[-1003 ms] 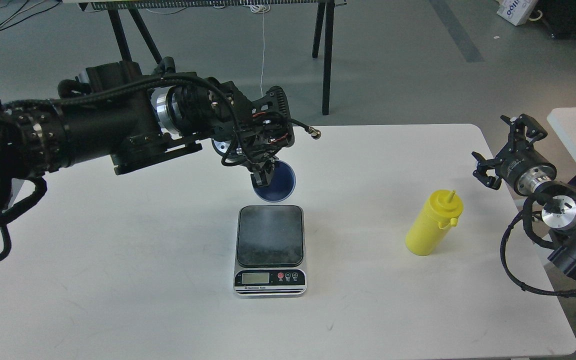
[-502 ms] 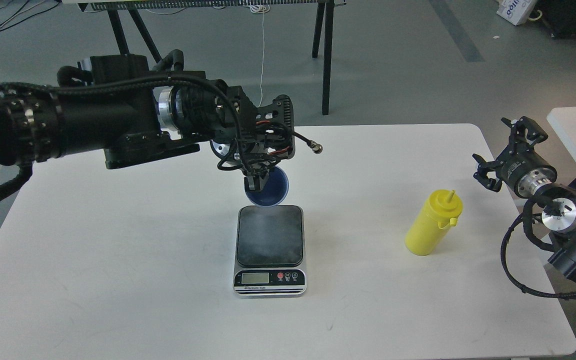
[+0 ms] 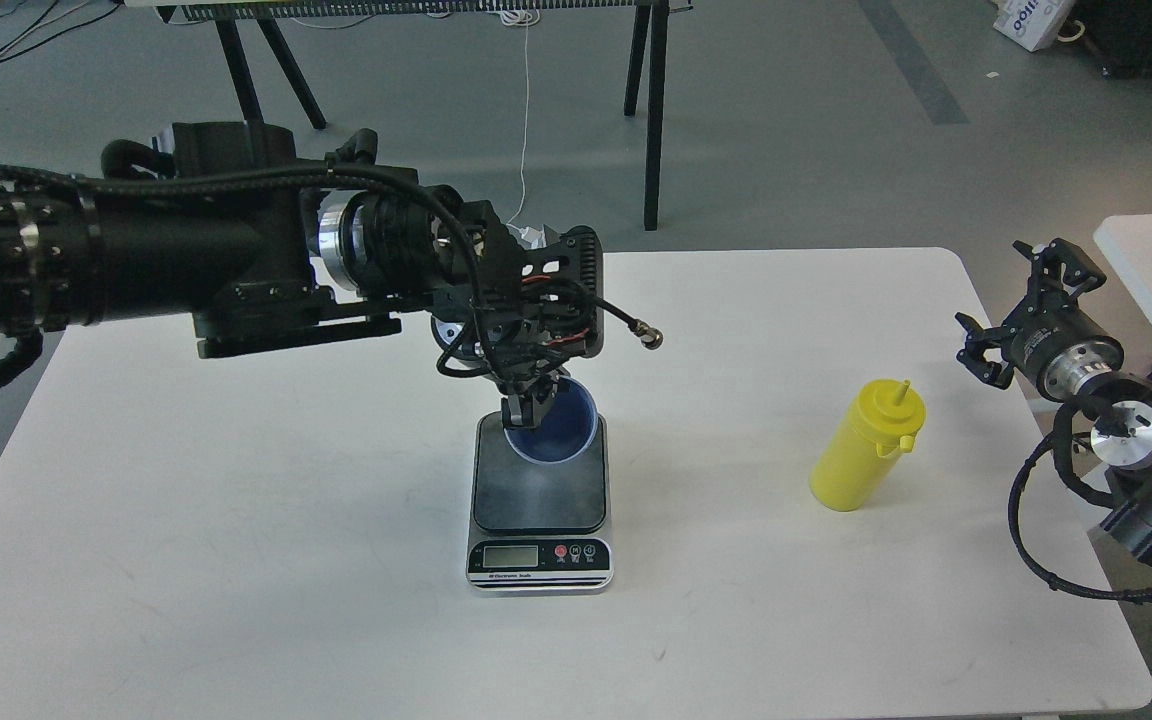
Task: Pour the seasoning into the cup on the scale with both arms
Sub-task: 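Lower the blue cup onto the scale platform with the left gripper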
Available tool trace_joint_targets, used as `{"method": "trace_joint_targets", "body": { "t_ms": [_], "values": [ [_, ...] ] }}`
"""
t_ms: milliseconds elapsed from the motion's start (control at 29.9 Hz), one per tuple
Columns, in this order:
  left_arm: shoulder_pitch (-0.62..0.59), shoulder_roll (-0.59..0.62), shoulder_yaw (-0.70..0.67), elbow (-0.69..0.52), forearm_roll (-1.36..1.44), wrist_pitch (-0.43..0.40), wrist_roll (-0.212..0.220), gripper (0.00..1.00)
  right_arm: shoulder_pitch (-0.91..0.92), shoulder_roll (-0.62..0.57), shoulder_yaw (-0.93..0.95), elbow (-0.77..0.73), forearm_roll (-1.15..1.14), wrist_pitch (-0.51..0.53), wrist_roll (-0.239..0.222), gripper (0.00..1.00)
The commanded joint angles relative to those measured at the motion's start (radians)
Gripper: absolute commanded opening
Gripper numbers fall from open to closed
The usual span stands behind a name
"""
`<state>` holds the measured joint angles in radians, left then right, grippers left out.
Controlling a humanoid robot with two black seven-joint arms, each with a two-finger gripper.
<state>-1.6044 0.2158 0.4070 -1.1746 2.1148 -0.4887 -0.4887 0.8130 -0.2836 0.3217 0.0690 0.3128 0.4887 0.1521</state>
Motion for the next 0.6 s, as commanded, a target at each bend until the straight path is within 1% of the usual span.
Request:
{"method": "trace_joint_targets", "body": {
  "t_ms": [0,569],
  "values": [
    [0.011,0.000,0.003,0.001,-0.001,0.000,0.000,0.03,0.000,0.000,0.000,0.000,0.000,0.000,0.007,1.00],
    [0.029,-0.001,0.004,0.001,-0.012,0.000,0.000,0.03,-0.003,0.000,-0.001,-0.002,0.000,0.000,0.009,1.00]
  ]
}}
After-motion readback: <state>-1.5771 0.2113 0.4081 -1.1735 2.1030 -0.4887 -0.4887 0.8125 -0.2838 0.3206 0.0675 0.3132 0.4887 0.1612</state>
